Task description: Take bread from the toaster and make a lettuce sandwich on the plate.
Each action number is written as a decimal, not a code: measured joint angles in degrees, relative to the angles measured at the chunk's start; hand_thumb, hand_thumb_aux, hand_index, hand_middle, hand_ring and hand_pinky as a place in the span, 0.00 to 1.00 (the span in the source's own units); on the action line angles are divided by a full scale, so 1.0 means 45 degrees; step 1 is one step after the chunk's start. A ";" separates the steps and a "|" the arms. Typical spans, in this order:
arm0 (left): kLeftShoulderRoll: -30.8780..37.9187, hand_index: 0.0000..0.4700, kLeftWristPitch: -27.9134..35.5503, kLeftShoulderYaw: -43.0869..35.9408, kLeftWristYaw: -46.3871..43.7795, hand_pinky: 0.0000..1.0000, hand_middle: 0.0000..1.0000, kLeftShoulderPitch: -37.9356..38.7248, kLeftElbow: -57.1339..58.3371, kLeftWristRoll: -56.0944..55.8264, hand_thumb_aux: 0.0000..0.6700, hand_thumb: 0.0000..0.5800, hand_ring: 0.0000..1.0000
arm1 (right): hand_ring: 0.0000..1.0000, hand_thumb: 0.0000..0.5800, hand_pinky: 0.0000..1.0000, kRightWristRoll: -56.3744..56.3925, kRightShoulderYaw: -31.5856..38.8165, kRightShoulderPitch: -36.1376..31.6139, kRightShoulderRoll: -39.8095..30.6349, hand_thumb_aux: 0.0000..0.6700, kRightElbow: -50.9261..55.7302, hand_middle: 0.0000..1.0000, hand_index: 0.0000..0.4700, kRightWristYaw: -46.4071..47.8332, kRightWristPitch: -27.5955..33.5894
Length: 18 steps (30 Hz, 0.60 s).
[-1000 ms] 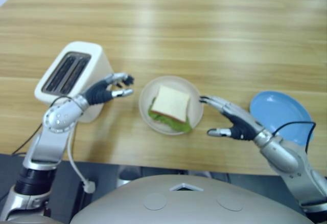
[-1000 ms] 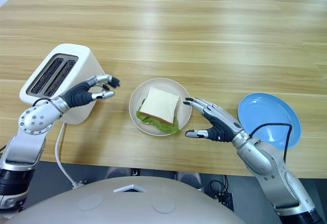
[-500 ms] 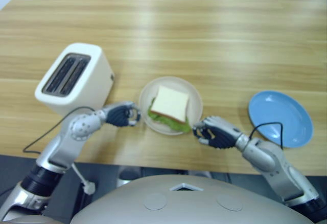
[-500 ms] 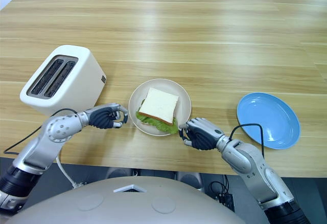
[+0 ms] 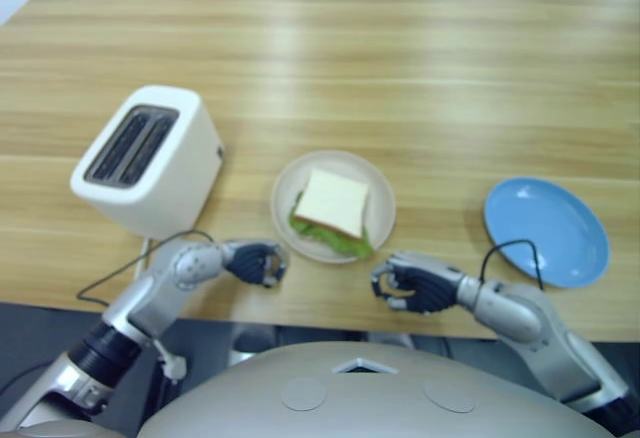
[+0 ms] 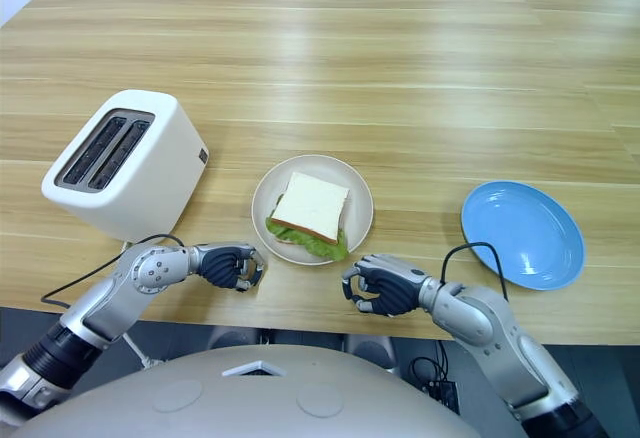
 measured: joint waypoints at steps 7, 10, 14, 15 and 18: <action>-0.1003 0.98 -0.0558 -0.0355 0.0247 1.00 1.00 -0.1394 0.1619 0.0244 1.00 1.00 1.00 | 1.00 1.00 1.00 -0.0688 0.0593 -0.3214 0.2044 1.00 0.4432 1.00 0.98 -0.2024 -0.0626; -0.1887 0.98 -0.0834 -0.0501 0.0818 1.00 1.00 -0.2445 0.2944 0.0447 1.00 1.00 1.00 | 1.00 1.00 1.00 -0.1319 0.0828 -0.4667 0.2468 1.00 0.6592 1.00 0.98 -0.3195 -0.1226; -0.2952 0.91 -0.1404 -0.0542 0.2122 1.00 1.00 -0.4010 0.5265 0.0786 0.93 1.00 1.00 | 1.00 1.00 1.00 -0.1883 0.0829 -0.6039 0.2982 1.00 0.8723 1.00 0.98 -0.4978 -0.1852; -0.3136 0.79 -0.1545 -0.0536 0.2484 1.00 1.00 -0.4359 0.5801 0.0854 0.81 0.96 1.00 | 1.00 1.00 1.00 -0.1910 0.0795 -0.6276 0.3182 1.00 0.9178 1.00 0.98 -0.5433 -0.1987; -0.3661 0.67 -0.1896 -0.0439 0.3624 1.00 1.00 -0.5264 0.7189 0.0935 0.68 0.90 1.00 | 1.00 1.00 1.00 -0.2052 0.0766 -0.6862 0.3589 1.00 1.0261 1.00 0.98 -0.6757 -0.2305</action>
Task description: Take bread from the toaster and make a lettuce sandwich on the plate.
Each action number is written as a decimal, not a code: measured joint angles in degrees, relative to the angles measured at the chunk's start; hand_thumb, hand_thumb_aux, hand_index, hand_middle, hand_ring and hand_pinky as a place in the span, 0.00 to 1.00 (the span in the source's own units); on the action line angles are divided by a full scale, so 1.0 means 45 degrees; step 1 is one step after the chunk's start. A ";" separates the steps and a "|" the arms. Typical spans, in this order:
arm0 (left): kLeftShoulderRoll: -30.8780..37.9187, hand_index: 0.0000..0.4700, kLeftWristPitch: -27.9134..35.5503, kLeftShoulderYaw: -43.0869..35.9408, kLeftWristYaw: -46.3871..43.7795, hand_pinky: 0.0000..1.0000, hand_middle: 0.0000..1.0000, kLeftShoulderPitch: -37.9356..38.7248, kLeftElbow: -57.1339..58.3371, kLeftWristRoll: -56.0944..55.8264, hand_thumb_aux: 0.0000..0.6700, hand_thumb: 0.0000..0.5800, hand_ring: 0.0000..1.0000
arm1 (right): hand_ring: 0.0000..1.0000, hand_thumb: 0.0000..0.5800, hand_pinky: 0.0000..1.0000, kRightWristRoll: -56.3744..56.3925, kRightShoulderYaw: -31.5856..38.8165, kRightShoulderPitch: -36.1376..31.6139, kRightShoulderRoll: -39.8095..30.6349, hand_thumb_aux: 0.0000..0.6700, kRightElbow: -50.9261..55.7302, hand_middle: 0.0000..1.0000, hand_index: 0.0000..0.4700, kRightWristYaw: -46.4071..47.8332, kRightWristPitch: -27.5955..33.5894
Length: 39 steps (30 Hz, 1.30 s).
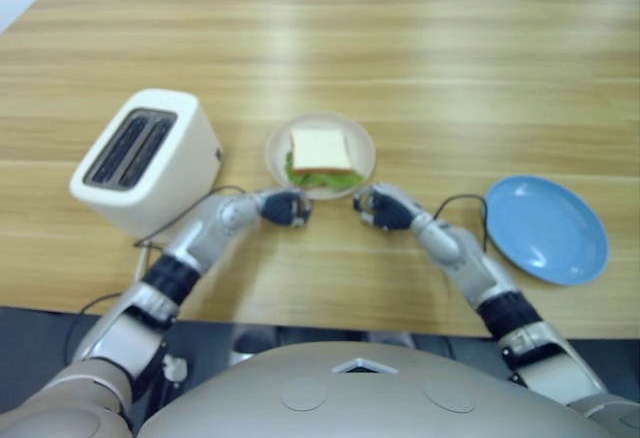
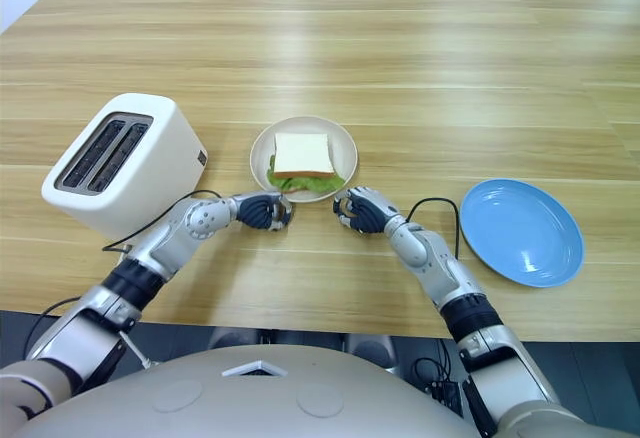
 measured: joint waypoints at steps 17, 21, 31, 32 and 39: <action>-0.0965 0.00 -0.1412 0.2560 0.1906 0.00 0.00 -0.0561 0.0931 -0.3081 0.00 0.00 0.00 | 0.00 0.00 0.00 0.3417 -0.1795 0.0588 0.0486 0.00 -0.1334 0.00 0.00 -0.0426 -0.0437; -0.2215 0.00 0.0053 0.4732 0.1387 0.00 0.00 0.0087 -0.1897 -0.6687 0.00 0.00 0.00 | 0.00 0.00 0.00 0.7171 -0.3298 0.0874 0.1572 0.00 -0.3412 0.00 0.00 0.0717 0.1001; -0.4258 0.00 0.2421 0.7849 0.3390 0.00 0.00 0.1678 -0.3543 -1.0021 0.00 0.00 0.00 | 0.00 0.00 0.00 1.0191 -0.5452 0.1305 0.3327 0.00 -0.5424 0.00 0.00 0.0423 0.3890; -0.4404 0.00 0.2303 0.7971 0.3578 0.00 0.00 0.1750 -0.3326 -1.0019 0.00 0.00 0.00 | 0.00 0.00 0.00 1.0251 -0.5457 0.1289 0.3513 0.00 -0.5369 0.00 0.00 0.0434 0.4046; -0.5160 0.00 0.0521 0.8019 0.4239 0.00 0.00 0.2158 -0.1860 -0.9491 0.00 0.00 0.00 | 0.00 0.00 0.00 0.9880 -0.5680 0.0931 0.3909 0.00 -0.3742 0.00 0.00 0.0174 0.3900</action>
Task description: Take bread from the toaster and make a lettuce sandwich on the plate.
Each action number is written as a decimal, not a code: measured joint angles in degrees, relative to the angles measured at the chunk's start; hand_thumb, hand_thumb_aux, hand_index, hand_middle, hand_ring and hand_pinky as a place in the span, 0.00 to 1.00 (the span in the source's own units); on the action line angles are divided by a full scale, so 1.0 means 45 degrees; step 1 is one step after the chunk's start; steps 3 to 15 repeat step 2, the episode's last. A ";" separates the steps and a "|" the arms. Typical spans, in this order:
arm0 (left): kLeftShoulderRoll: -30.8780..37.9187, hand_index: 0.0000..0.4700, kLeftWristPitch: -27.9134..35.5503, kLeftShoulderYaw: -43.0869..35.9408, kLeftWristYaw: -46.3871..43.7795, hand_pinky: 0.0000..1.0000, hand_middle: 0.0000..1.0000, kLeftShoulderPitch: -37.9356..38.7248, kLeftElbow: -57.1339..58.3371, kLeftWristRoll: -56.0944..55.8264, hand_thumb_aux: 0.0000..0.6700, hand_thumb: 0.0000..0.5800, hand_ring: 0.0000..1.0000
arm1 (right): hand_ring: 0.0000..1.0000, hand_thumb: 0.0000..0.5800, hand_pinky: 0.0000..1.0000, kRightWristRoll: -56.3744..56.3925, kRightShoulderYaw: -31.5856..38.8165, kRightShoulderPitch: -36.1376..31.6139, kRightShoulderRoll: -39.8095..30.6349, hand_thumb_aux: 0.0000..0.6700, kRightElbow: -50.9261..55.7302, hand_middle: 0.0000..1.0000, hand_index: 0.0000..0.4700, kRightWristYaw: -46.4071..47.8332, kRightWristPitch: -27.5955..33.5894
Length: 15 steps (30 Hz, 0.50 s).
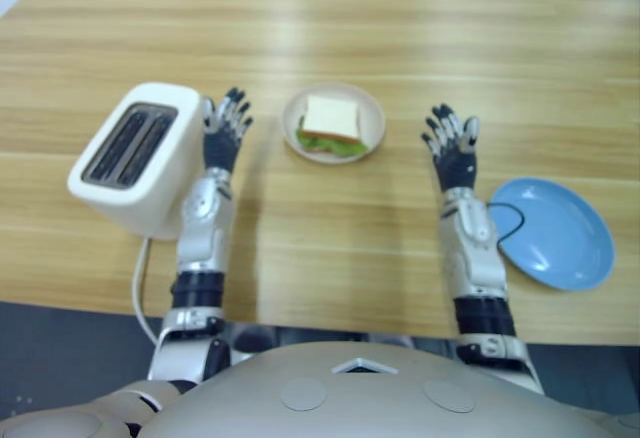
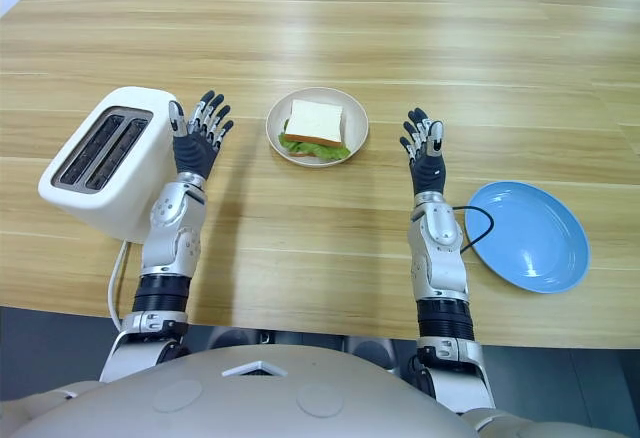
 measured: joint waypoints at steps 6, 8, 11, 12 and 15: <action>-0.0075 0.00 -0.0257 0.0000 0.0042 0.00 0.00 0.0006 0.0307 0.0011 0.00 0.00 0.00 | 0.00 0.00 0.00 -0.0262 0.0009 -0.0018 -0.0053 0.00 0.0256 0.00 0.00 0.0026 -0.0300; -0.0075 0.00 -0.0257 0.0000 0.0042 0.00 0.00 0.0006 0.0307 0.0011 0.00 0.00 0.00 | 0.00 0.00 0.00 -0.0262 0.0009 -0.0018 -0.0053 0.00 0.0256 0.00 0.00 0.0026 -0.0300; -0.0075 0.00 -0.0257 0.0000 0.0042 0.00 0.00 0.0006 0.0307 0.0011 0.00 0.00 0.00 | 0.00 0.00 0.00 -0.0262 0.0009 -0.0018 -0.0053 0.00 0.0256 0.00 0.00 0.0026 -0.0300; -0.0075 0.00 -0.0257 0.0000 0.0042 0.00 0.00 0.0006 0.0307 0.0011 0.00 0.00 0.00 | 0.00 0.00 0.00 -0.0262 0.0009 -0.0018 -0.0053 0.00 0.0256 0.00 0.00 0.0026 -0.0300; -0.0075 0.00 -0.0257 0.0000 0.0042 0.00 0.00 0.0006 0.0307 0.0011 0.00 0.00 0.00 | 0.00 0.00 0.00 -0.0262 0.0009 -0.0018 -0.0053 0.00 0.0256 0.00 0.00 0.0026 -0.0300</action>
